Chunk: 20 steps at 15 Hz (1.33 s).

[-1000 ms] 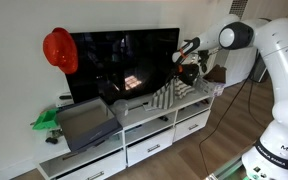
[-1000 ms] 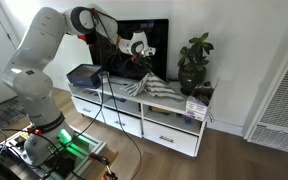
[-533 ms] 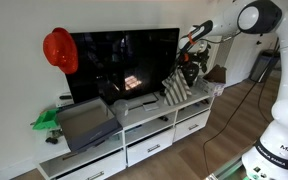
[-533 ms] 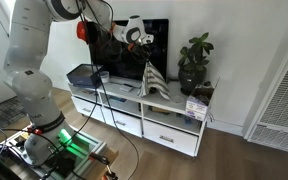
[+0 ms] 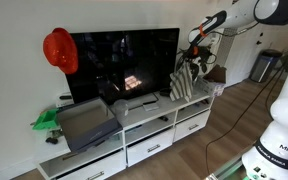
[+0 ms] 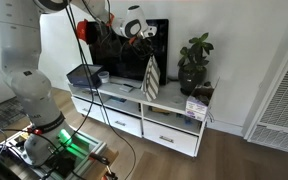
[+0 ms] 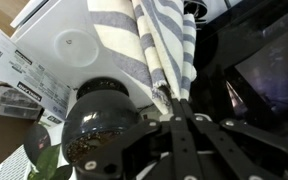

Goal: Move the towel to the right

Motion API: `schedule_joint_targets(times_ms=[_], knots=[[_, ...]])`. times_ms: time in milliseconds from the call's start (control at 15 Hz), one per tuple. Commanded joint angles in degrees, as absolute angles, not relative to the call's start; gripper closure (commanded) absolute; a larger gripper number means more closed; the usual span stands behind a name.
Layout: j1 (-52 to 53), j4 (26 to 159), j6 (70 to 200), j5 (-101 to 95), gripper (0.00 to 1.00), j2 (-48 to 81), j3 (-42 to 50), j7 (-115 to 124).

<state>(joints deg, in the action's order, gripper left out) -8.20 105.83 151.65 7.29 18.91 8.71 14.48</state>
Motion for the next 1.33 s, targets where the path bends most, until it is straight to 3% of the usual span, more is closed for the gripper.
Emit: schedule_joint_targets(times_ms=[0,400,733,1267], knots=[[-7.58,111.39,156.51,6.09,1.00,14.17,11.81,19.39],[-4.51,112.15,163.64,-2.37,1.00,16.85,21.36,34.57],[2.33,107.53,165.11,-9.82,1.00,26.53,33.08,54.08],[3.30,97.45,169.64,-4.93,1.00,40.57,30.33,61.07]])
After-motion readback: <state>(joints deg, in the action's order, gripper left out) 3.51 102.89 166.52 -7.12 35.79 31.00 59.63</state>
